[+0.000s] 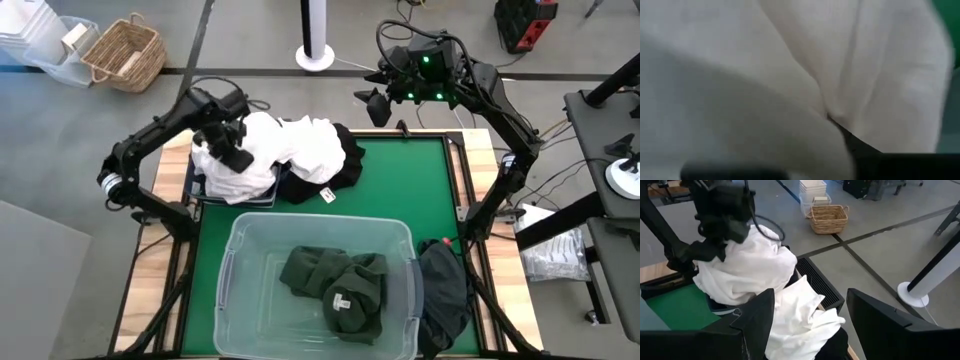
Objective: Sort clothes
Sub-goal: Put the white shirt into the blue laundry bin
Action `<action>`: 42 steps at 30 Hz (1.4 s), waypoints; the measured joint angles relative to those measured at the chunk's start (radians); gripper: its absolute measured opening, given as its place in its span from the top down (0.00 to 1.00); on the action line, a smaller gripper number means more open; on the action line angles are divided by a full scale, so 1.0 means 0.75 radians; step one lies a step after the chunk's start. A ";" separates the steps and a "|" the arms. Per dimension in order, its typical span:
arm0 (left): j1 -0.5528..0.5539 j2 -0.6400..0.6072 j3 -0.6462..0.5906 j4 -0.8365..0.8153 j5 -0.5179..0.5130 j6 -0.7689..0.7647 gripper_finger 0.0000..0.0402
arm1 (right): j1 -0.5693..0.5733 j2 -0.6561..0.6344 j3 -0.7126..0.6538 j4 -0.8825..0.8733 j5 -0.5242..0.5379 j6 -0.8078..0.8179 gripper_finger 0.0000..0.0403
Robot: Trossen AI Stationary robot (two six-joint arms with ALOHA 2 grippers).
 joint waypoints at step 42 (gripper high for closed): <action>0.031 -0.040 0.256 -0.001 -0.209 0.022 0.62 | 0.000 0.000 0.000 0.000 0.000 -0.014 0.40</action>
